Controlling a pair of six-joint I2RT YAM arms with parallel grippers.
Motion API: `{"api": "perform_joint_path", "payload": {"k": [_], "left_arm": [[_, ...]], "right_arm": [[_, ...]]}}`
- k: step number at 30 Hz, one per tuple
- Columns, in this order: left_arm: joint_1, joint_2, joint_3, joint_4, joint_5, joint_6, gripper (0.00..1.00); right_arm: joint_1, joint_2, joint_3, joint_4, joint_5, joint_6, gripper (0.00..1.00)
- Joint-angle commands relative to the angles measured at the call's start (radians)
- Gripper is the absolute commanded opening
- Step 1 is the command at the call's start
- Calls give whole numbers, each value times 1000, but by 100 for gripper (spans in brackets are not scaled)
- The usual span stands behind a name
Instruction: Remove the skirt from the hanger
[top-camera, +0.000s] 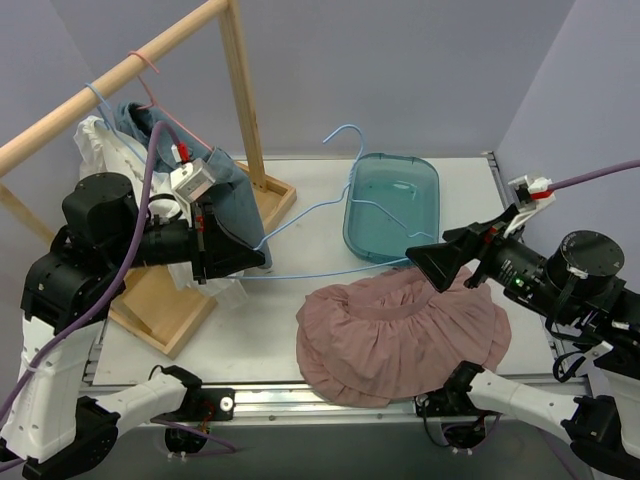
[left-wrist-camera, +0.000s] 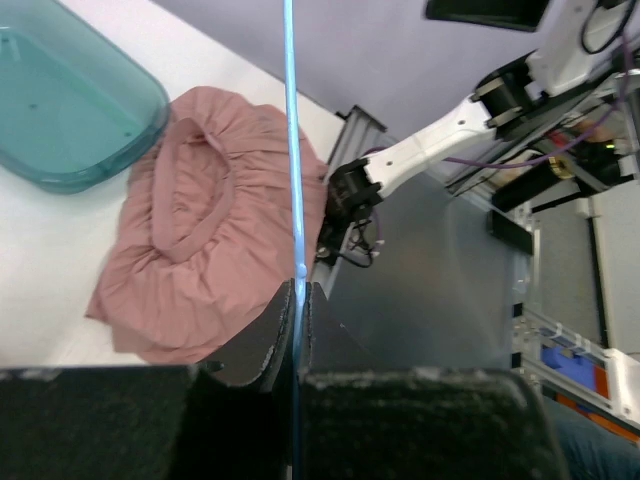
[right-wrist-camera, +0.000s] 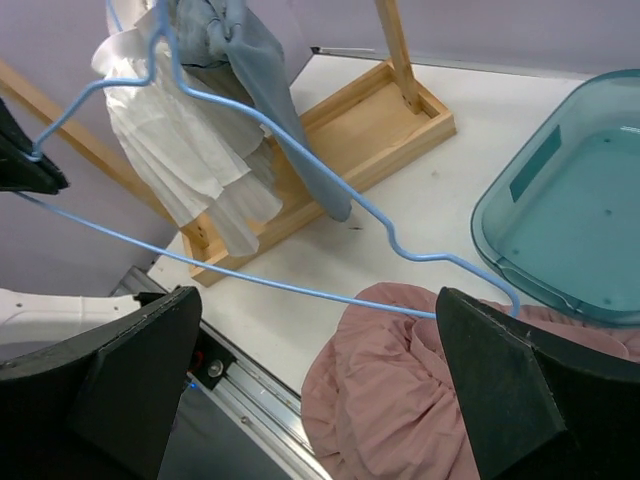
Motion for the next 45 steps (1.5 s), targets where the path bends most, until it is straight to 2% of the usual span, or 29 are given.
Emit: {"api": "perform_joint_path", "payload": {"k": [1, 7, 15, 19, 31, 37, 40, 43, 45], "left_arm": [[12, -6, -5, 123, 135, -94, 2], [12, -12, -50, 252, 244, -158, 2], [9, 5, -91, 333, 316, -197, 2], [8, 13, -113, 427, 365, -247, 2], [8, 8, -160, 639, 439, -401, 2], [-8, 10, -179, 683, 459, -428, 2], [-11, 7, -188, 708, 470, -442, 2], [-11, -9, -232, 856, 488, -542, 2], [-9, -10, -252, 899, 499, -583, 2]], "right_arm": [[13, 4, 16, -62, 81, -31, 99], [51, -90, 4, -84, 78, 6, 98], [178, -222, 31, -193, 206, 124, 94], [223, -268, 31, -229, 236, 156, 90], [227, -236, -58, -138, 128, 97, 78], [232, -243, -81, -75, 75, 69, 72], [232, -260, -93, -26, 17, 63, 66], [232, -279, -102, 13, -75, 61, 61], [232, -292, -99, 25, -98, 63, 58]]}}
